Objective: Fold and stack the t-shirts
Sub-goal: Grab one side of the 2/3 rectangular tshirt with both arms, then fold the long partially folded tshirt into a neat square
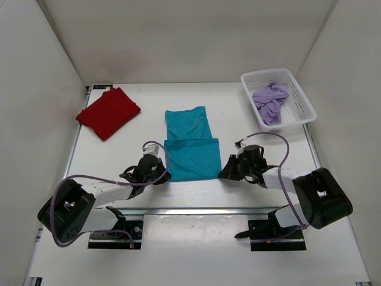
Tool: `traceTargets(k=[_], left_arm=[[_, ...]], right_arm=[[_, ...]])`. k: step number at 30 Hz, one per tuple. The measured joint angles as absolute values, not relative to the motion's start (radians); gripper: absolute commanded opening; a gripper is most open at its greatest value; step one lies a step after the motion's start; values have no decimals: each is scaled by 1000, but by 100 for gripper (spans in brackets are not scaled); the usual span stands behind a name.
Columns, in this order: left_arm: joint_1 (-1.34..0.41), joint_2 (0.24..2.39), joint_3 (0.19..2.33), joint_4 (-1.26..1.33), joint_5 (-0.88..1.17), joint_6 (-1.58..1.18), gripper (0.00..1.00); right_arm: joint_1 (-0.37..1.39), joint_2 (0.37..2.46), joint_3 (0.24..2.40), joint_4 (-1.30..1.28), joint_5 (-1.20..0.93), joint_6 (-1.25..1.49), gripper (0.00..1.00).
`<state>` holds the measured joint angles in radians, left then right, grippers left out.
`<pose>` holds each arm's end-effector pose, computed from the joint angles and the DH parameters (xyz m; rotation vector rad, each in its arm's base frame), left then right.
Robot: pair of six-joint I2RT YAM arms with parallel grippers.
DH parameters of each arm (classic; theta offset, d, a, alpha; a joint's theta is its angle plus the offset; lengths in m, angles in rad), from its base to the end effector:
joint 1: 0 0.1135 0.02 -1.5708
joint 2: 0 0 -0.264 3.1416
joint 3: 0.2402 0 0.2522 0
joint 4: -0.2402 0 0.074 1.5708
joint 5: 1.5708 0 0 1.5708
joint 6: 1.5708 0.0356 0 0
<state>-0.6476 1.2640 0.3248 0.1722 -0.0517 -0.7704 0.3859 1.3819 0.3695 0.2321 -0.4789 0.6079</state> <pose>0.1703 -0.1266 0.1269 -0.1755 2.4211 -0.6241 0.2033 0.1003 0.1226 0.0236 2.4865 1.0229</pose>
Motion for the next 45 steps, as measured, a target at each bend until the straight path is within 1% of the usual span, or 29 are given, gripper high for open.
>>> traceTargets(k=[3, 6, 10, 12, 14, 16, 18, 20, 23, 26, 32, 36, 38, 39, 40, 41, 42, 43, 44, 45], left_arm=[[-661, 1236, 324, 132, -68, -762, 0], [-680, 1167, 314, 41, -70, -748, 0], [-726, 968, 254, -130, -55, -756, 0], [-744, 857, 247, -257, -35, -761, 0], [-732, 785, 273, -374, -17, -753, 0], [-700, 783, 360, -479, -7, -729, 0], [-663, 849, 516, -542, -9, -687, 0], [-613, 937, 678, -550, -7, -635, 0], [-477, 1091, 872, -495, 23, -573, 0], [-352, 1314, 1052, -447, 50, -534, 0], [-292, 1734, 1322, -433, 48, -484, 0], [-271, 1926, 1436, -443, 49, -484, 1], [-259, 2006, 1515, -457, 49, -487, 6], [-252, 2045, 1569, -474, 50, -490, 11], [-247, 2078, 1618, -482, 51, -491, 20], [-241, 2111, 1666, -484, 54, -492, 25], [-236, 2136, 1708, -490, 55, -497, 41], [-230, 2158, 1746, -495, 56, -502, 48], [-223, 2173, 1776, -498, 56, -511, 51], [-216, 2179, 1790, -497, 57, -513, 51]], right_arm=[[414, 1371, 374, 220, -454, 606, 0], [472, 1295, 349, 161, -413, 607, 0], [621, 1037, 240, 13, -354, 650, 0], [682, 928, 222, -91, -331, 679, 0], [686, 867, 249, -189, -310, 684, 0], [640, 878, 327, -265, -299, 667, 0], [559, 960, 476, -316, -303, 620, 0], [490, 1066, 625, -323, -297, 568, 0], [389, 1247, 840, -299, -315, 498, 0], [320, 1456, 1041, -284, -358, 450, 0], [244, 1864, 1433, -322, -436, 389, 0], [224, 2102, 1691, -396, -471, 358, 0], [223, 2209, 1820, -441, -484, 351, 0], [223, 2262, 1886, -466, -489, 347, 0], [221, 2311, 1950, -491, -493, 344, 4], [220, 2357, 2013, -517, -494, 344, 11], [218, 2399, 2074, -543, -495, 342, 15], [215, 2434, 2131, -571, -495, 340, 27], [213, 2466, 2183, -600, -494, 336, 35], [212, 2482, 2217, -622, -493, 339, 37]])
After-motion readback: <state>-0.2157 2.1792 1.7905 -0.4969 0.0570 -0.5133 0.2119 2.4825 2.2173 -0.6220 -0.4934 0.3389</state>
